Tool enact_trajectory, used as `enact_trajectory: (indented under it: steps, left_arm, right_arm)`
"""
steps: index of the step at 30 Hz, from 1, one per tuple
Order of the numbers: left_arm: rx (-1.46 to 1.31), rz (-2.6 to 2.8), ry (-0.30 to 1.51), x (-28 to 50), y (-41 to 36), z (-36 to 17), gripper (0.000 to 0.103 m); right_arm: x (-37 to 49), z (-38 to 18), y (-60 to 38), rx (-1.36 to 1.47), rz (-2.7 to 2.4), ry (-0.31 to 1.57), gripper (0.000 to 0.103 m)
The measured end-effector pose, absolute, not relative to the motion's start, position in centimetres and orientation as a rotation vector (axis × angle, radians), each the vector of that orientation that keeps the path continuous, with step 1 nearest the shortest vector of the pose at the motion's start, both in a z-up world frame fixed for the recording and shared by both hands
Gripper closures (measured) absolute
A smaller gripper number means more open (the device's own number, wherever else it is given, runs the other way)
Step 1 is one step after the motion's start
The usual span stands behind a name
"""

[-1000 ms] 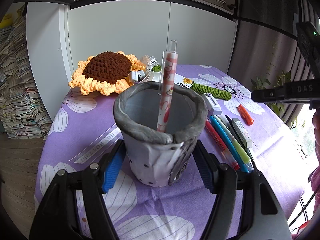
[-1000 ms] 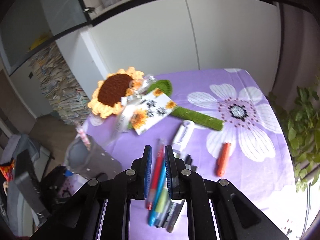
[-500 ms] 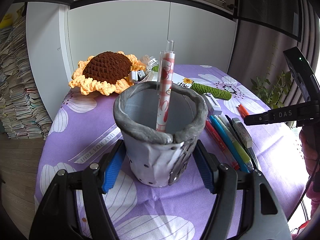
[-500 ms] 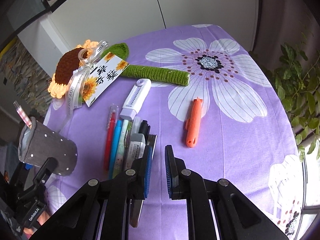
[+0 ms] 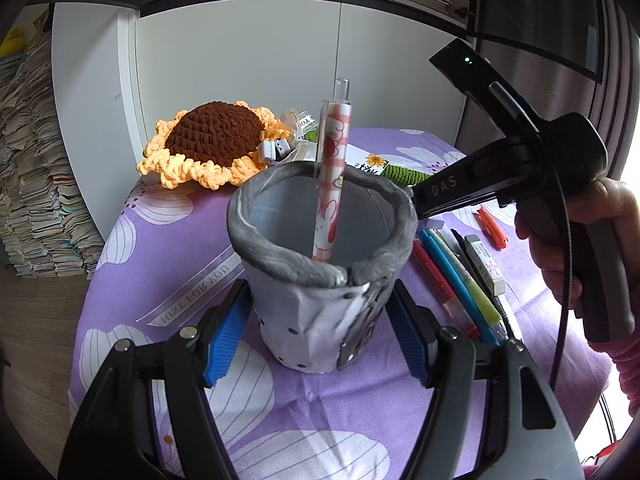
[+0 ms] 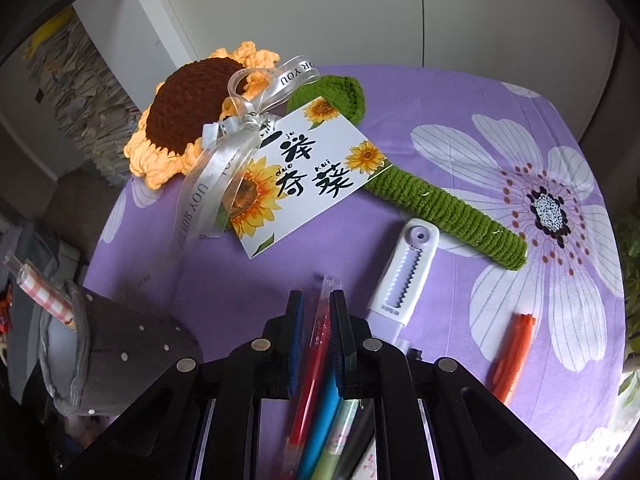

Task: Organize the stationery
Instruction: 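Grasp the red marker from the pen pile with the right gripper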

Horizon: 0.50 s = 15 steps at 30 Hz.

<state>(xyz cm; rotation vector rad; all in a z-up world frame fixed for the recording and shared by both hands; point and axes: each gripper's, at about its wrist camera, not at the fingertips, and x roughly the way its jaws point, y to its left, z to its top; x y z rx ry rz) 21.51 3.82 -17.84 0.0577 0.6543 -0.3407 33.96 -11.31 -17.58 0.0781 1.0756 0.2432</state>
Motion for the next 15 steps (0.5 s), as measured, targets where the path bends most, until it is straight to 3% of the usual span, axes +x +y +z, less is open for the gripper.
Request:
enact_trajectory:
  steps: [15]
  left_arm:
    - [0.057,-0.343,0.662,21.6,3.9,-18.0,0.035]
  right_arm:
    - [34.4,-17.9,-10.2,0.034,0.208,1.061,0.091]
